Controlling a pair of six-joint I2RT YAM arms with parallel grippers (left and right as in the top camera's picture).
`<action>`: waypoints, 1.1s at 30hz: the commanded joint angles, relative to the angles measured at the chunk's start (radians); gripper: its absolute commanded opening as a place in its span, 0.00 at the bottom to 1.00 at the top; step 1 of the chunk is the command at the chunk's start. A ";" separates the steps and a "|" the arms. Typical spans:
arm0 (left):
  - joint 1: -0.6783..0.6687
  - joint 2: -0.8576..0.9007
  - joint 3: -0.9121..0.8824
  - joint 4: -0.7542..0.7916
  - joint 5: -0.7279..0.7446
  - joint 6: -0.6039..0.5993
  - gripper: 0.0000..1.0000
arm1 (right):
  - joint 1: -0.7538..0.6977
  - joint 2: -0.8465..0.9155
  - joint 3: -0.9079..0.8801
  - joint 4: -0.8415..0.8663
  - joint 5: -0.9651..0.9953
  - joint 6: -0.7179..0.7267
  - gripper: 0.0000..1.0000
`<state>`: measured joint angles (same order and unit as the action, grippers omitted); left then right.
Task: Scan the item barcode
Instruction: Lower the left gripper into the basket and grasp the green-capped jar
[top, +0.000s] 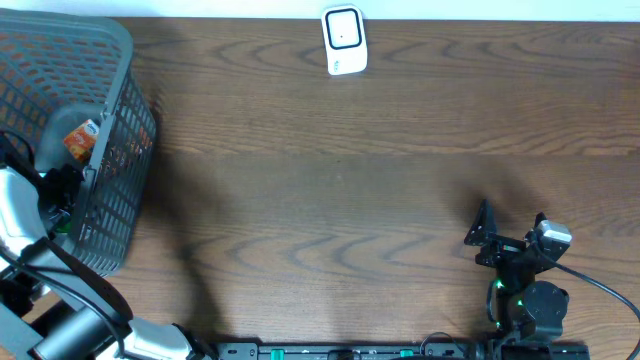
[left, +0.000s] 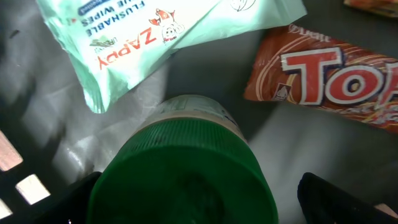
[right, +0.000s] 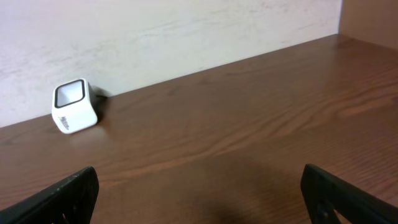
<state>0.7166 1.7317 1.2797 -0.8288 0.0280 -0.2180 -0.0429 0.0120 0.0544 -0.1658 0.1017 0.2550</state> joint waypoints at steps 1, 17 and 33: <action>0.003 0.029 0.002 0.003 0.010 -0.017 0.98 | -0.008 -0.005 -0.006 0.002 0.005 -0.002 0.99; 0.003 0.119 0.000 0.011 0.010 -0.016 0.74 | -0.008 -0.005 -0.006 0.002 0.005 -0.002 0.99; 0.003 0.048 0.068 -0.019 0.011 -0.017 0.58 | -0.008 -0.005 -0.006 0.001 0.005 -0.002 0.99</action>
<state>0.7174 1.8328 1.2949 -0.8417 0.0288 -0.2359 -0.0429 0.0120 0.0544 -0.1658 0.1017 0.2550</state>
